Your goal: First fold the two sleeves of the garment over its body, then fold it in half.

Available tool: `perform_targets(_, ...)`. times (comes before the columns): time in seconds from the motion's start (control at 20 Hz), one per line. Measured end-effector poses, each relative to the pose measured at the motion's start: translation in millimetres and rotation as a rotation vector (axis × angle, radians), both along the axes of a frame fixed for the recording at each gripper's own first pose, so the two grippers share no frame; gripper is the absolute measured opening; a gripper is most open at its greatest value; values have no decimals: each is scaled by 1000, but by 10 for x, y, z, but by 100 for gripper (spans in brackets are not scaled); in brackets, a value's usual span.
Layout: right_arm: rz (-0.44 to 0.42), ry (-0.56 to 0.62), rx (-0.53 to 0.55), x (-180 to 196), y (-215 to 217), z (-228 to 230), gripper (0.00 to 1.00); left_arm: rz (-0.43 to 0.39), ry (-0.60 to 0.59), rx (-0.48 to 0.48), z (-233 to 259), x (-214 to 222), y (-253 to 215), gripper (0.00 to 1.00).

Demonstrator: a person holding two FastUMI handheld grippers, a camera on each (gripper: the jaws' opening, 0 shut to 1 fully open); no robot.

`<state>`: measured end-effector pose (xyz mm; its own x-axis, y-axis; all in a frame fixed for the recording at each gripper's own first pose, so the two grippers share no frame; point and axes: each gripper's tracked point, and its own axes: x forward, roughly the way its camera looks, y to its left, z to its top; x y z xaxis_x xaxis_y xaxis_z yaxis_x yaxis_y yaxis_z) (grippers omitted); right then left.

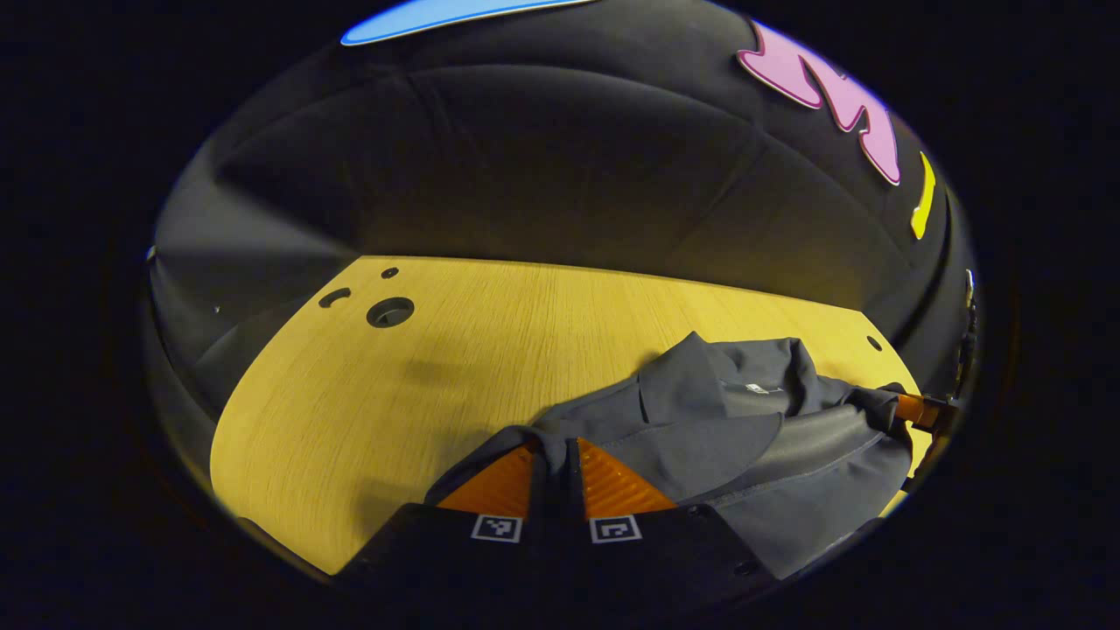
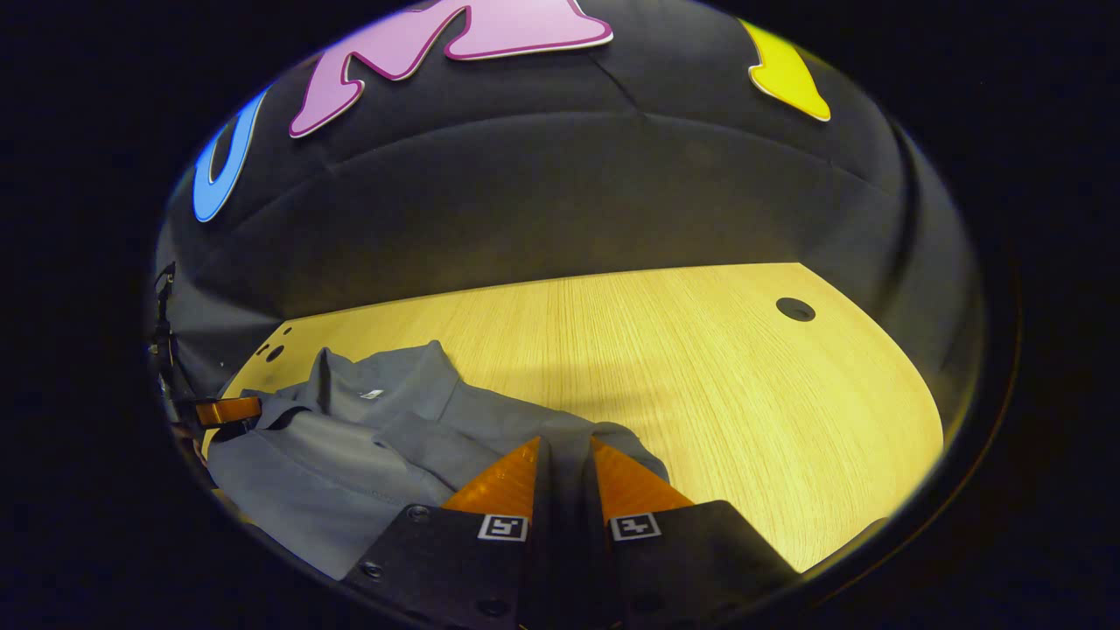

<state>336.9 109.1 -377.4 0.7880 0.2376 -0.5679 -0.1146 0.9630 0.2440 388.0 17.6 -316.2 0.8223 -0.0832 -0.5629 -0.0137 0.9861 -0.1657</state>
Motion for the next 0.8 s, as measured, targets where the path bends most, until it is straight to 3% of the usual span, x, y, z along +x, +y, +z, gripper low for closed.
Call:
perform_targets(0.05, 0, 10, -12, -25, -19, -12, 34, 7, 5, 0, 12, -30, 13, 18)
perform_targets(0.1, -4, 9, -24, -53, -43, 9, 39, 15, 3, 1, 19, -49, 32, 22)
perform_targets(0.15, -7, -3, -29, -58, -53, 49, 45, 23, -2, 7, 40, -71, 55, 37)
perform_targets(0.2, -14, -15, -41, -74, -74, 88, 45, 32, -11, 17, 83, -102, 85, 36)
perform_targets(0.3, -15, -37, -58, -111, -102, 173, 48, 49, -43, 32, 176, -161, 146, 65)
perform_targets(0.35, -15, -46, -63, -132, -109, 214, 55, 54, -53, 31, 209, -188, 145, 71)
perform_targets(0.45, -26, -65, -74, -172, -146, 312, 71, 60, -68, 36, 289, -261, 155, 76)
perform_targets(0.8, -37, -147, -23, -532, -178, 916, 70, 55, -156, 44, 838, -687, 65, 81)
